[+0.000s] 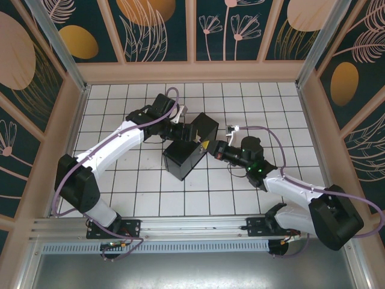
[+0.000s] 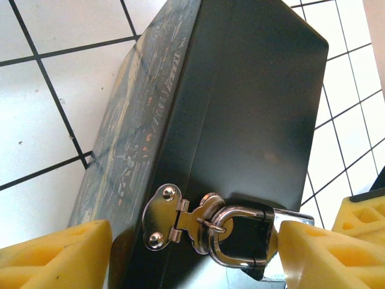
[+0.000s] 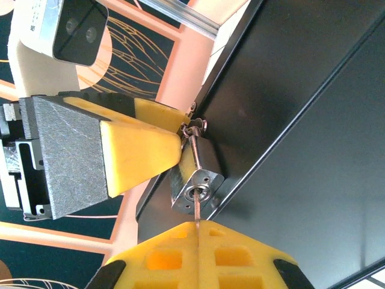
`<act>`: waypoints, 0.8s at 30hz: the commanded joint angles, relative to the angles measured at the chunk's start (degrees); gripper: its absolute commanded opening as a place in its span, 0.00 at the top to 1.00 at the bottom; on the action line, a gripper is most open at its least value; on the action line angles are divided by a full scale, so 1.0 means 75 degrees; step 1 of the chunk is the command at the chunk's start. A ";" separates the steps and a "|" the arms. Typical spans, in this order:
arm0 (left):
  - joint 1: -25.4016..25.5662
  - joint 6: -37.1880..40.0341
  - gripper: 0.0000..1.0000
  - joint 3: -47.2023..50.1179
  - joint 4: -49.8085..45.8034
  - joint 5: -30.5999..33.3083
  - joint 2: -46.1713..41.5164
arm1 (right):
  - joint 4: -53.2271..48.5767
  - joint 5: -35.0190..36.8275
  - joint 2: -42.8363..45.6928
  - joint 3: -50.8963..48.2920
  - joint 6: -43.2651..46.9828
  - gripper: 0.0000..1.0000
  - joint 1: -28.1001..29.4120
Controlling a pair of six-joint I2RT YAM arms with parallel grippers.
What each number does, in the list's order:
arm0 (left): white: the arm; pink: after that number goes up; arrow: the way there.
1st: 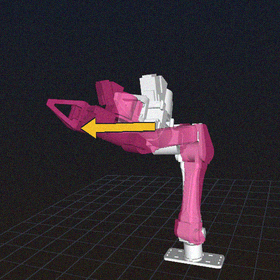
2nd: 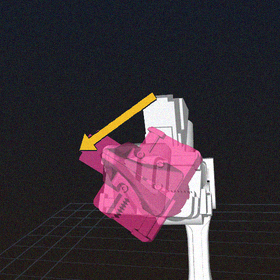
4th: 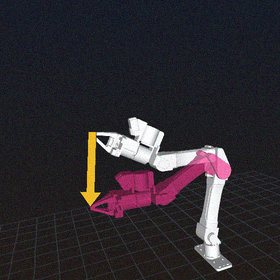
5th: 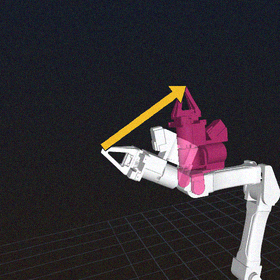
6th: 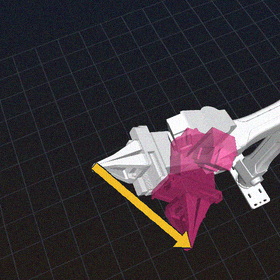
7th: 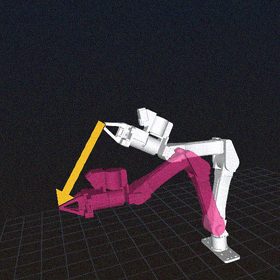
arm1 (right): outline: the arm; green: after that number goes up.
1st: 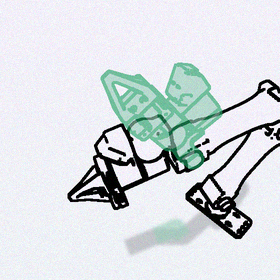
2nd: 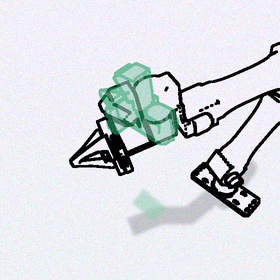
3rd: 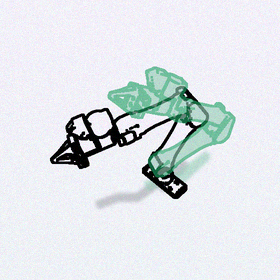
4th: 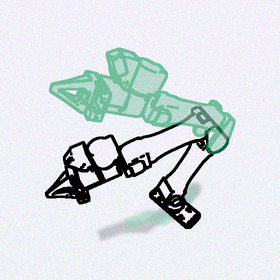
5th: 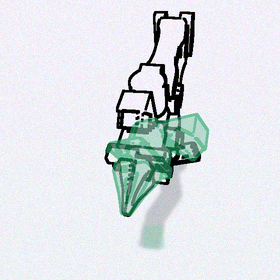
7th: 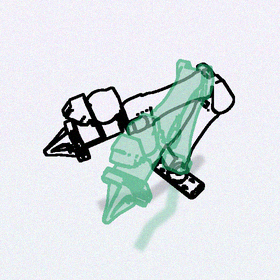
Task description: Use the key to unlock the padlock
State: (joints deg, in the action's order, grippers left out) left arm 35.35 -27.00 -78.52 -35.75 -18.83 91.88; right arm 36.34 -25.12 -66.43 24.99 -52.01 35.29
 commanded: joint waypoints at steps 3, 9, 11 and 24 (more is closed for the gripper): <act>0.0085 0.0207 0.29 0.0286 -0.0486 -0.0169 0.0147 | 0.0201 0.0149 -0.0110 0.0216 0.0239 1.00 0.0019; 0.0079 0.0261 0.29 0.0332 -0.0481 -0.0202 0.0151 | -0.0533 0.0547 0.0135 0.0401 0.0418 1.00 0.0143; 0.0083 0.0261 0.29 0.0355 -0.0472 -0.0223 0.0140 | -0.1451 0.1091 0.0275 0.0773 0.1017 1.00 0.0346; 0.0090 0.0342 0.29 0.0403 -0.0450 -0.0302 0.0182 | -0.1213 0.0261 0.0025 0.1109 0.1540 1.00 0.0155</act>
State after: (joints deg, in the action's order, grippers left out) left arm 34.98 -26.57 -77.89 -34.54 -19.03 91.74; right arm 22.90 -21.34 -65.39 30.83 -41.80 37.50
